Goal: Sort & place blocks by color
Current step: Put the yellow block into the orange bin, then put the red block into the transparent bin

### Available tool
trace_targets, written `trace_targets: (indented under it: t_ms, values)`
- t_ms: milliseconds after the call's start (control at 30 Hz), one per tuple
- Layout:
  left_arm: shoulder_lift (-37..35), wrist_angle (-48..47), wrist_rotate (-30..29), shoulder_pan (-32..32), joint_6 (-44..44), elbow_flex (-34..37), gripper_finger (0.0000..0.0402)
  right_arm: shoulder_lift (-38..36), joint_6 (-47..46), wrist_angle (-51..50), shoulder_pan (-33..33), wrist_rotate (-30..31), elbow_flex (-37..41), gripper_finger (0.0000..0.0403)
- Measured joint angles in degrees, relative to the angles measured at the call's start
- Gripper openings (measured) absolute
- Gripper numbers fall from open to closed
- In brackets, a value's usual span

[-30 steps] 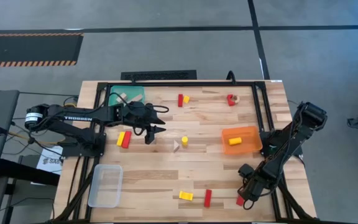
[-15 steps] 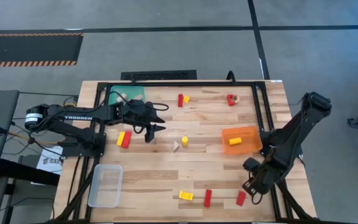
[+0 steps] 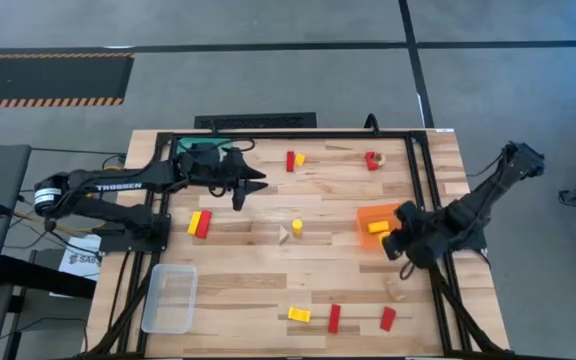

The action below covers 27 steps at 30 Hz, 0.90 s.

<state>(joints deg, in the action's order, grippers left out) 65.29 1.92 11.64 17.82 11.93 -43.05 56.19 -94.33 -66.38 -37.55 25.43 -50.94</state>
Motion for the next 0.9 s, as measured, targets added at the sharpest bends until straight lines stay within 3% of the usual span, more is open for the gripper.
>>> trace_targets:
  t_ms: [467, 700, 900]
  values:
    - [-0.91, -6.43, -0.45, -0.56, 2.35, 0.00, 0.0139, 0.40, 9.31, -3.93, 16.22, -1.92, 5.98, 0.0128]
    - [-0.91, -6.54, -0.30, -0.56, 4.75, 0.00, 0.0139, 0.44, 12.85, -6.21, 24.28, -10.51, 9.40, 0.0209]
    - [-0.91, -6.46, -0.25, -0.56, 5.83, 0.00, 0.0139, 0.39, 18.88, -5.42, 29.13, -11.22, 9.55, 0.0287]
